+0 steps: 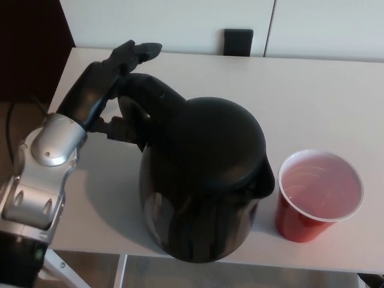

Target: The robot walk towards a table in front and uses its left hand to pick up the pot from the base and pour water to the cup on the right hand side

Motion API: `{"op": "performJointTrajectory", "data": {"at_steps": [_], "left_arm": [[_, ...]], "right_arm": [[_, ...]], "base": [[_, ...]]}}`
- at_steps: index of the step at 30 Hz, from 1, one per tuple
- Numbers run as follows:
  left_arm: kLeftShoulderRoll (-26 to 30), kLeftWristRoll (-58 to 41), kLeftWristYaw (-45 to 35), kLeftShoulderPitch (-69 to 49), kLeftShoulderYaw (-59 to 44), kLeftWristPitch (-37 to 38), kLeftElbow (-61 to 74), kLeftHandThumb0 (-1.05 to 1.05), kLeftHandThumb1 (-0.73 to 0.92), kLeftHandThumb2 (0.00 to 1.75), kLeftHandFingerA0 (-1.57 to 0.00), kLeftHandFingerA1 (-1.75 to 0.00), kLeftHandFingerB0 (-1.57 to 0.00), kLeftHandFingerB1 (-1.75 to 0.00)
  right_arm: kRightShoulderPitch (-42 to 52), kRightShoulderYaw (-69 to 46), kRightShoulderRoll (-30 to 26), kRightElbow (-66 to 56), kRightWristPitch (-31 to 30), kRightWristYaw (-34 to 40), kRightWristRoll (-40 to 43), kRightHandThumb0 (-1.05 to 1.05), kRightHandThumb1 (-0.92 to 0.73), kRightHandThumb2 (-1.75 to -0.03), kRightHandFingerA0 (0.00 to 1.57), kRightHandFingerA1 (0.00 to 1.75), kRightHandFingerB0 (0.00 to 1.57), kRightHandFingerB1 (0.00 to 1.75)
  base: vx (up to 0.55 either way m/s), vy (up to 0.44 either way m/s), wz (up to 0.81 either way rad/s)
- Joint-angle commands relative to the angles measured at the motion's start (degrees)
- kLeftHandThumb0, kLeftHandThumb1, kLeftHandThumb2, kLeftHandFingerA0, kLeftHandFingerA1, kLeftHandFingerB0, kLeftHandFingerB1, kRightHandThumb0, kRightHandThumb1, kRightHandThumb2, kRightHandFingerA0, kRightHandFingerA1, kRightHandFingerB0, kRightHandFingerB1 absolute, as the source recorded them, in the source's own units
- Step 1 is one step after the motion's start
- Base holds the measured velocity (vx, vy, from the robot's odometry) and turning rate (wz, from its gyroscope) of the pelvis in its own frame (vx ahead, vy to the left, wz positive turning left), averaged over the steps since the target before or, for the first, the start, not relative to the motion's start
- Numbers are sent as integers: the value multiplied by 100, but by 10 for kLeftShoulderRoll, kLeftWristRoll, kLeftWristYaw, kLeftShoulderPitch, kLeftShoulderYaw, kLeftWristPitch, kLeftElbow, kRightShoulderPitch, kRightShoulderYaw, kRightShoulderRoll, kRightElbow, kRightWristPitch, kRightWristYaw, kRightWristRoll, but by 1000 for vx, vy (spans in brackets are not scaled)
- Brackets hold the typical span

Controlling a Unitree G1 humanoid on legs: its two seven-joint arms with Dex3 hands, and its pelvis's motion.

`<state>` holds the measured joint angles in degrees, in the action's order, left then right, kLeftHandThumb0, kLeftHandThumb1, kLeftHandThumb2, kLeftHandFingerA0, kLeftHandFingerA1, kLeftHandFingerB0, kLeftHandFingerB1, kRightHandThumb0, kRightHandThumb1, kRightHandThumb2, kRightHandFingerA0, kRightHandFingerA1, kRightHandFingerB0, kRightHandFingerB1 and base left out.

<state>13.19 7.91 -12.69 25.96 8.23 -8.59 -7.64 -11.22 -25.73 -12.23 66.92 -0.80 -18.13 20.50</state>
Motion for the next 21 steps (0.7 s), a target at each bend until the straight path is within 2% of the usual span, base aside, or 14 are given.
{"op": "performJointTrajectory", "data": {"at_steps": [1,2,9,10,11,12,13,14,15,16,17,18,19,21], "left_arm": [[-1,16,13,10,2,14,-6,-65,41,73,-32,-43,-16,-36],[-8,14,12,20,5,23,-19,-62,49,56,-44,-35,-25,-29],[-29,9,9,41,10,17,-35,-59,47,55,-49,-38,-22,-29],[-31,10,10,43,12,20,-41,-70,43,72,-46,-46,-18,-36],[-32,12,10,44,13,21,-43,-70,43,72,-46,-46,-18,-36],[-39,12,12,46,16,22,-46,-58,49,56,-56,-41,-21,-29],[-43,16,16,47,19,20,-48,-33,67,62,-99,-50,-29,-31],[-48,22,22,49,24,17,-49,-33,67,62,-99,-50,-29,-31],[-50,25,24,52,25,9,-50,-37,69,83,-113,-72,-36,-43],[-52,27,25,54,27,6,-50,-24,83,67,-130,-74,-56,-38],[-52,29,26,56,28,5,-51,-24,83,67,-130,-74,-56,-38],[-57,38,34,58,34,0,-51,-11,82,68,-123,-90,-93,-68],[-56,38,33,59,36,5,-53,-10,81,73,-122,-100,-89,-103],[-55,37,29,60,38,10,-56,-9,80,75,-119,-106,-87,-111]], "right_arm": [[-3,-2,-7,-4,-5,-4,1,-46,-57,-57,53,53,22,30],[-6,2,-7,-5,-1,0,-3,-47,-55,-57,56,55,23,29],[-13,-5,-5,-9,-6,1,6,-45,-54,-57,57,53,22,29],[-15,-5,-6,-8,-5,3,5,-45,-54,-58,58,54,24,30],[-15,-5,-6,-8,-5,3,5,-45,-54,-58,58,54,24,30],[-16,-10,-2,-13,-7,3,11,-47,-50,-55,56,57,28,31],[-17,-9,-2,-13,-7,1,11,-44,-54,-57,54,55,24,30],[-17,-8,-3,-14,-6,-2,9,-44,-54,-57,54,55,24,30],[-19,-8,-2,-14,-6,1,8,-45,-56,-58,53,55,25,30],[-21,-7,-1,-14,-6,4,6,-46,-58,-59,55,55,24,30],[-22,-5,-1,-14,-4,6,4,-46,-58,-59,55,55,24,30],[-22,-3,-2,-15,-2,3,1,-47,-58,-59,53,56,24,30],[-23,-1,-2,-15,-3,4,0,-47,-57,-57,55,53,24,30],[-25,0,-3,-14,-3,6,-1,-47,-57,-57,55,53,24,30]], "base": [[0,0,0],[0,0,0],[0,0,0],[0,0,0],[0,0,0],[0,0,0],[0,0,0],[0,0,0],[0,0,0],[0,0,0],[0,0,0],[0,0,0],[0,0,0],[0,0,0]]}}
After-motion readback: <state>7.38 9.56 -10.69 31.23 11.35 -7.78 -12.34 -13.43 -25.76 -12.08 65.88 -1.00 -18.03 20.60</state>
